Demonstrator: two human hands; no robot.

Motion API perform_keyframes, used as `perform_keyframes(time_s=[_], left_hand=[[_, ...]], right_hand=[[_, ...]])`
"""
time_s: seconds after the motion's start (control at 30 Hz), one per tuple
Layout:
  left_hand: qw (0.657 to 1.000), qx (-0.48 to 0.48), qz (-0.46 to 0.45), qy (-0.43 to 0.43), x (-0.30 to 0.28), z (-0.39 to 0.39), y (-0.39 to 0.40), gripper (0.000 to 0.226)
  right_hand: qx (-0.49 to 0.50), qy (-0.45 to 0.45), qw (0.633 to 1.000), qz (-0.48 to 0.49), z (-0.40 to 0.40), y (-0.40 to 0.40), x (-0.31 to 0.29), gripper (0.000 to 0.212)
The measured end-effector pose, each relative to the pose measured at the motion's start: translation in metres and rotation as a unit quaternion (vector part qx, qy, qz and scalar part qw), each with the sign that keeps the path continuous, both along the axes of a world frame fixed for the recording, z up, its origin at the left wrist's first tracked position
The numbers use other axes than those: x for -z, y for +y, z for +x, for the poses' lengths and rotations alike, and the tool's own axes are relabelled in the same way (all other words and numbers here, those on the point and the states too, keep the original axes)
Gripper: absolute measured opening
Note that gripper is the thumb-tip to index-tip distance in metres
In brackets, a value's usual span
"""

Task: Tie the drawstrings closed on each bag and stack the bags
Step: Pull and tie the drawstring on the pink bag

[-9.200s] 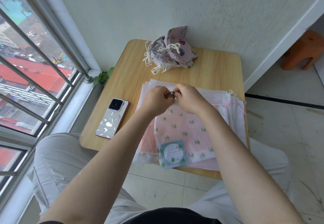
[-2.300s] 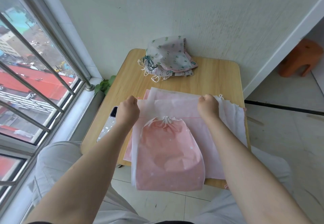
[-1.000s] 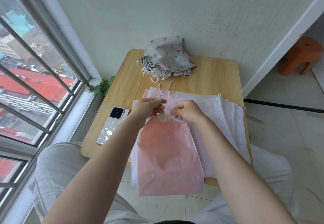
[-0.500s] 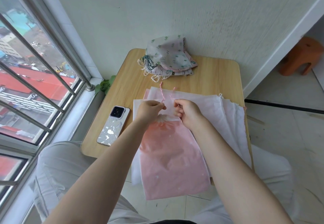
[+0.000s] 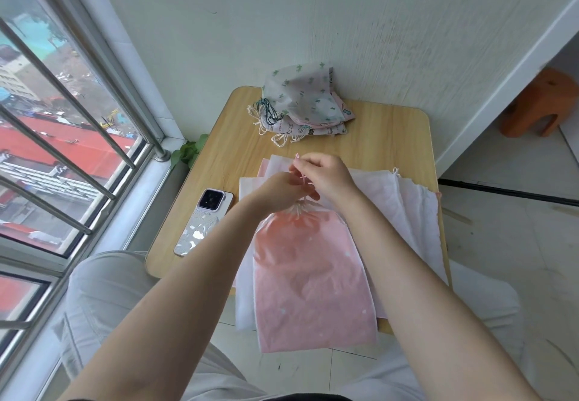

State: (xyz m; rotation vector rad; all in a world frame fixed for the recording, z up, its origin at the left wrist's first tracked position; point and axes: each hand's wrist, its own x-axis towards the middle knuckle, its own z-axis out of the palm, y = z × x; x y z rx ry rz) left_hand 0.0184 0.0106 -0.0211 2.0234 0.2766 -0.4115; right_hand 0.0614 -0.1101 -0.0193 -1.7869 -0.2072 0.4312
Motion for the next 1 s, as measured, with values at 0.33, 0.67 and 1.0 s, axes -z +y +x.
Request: perform_keyframes(time_s=[0.33,0.67,1.0], left_hand=[[0.994,-0.092,-0.062,-0.019,0.010,-0.003,0.014,0.032],[0.979,-0.150,-0.136,0.029,0.012,-0.003,0.012,0.022],[0.969,-0.150,-0.191,0.051,0.021,-0.001,0.018,0.025]], right_hand=[[-0.004,-0.001,0.983,-0.184,0.004,-0.024,0.004,0.029],[-0.099,0.069,0.983,-0.140,-0.001,-0.024,-0.007,0.016],[-0.394,0.155,0.858,-0.290,-0.012,-0.024,-0.020,0.012]])
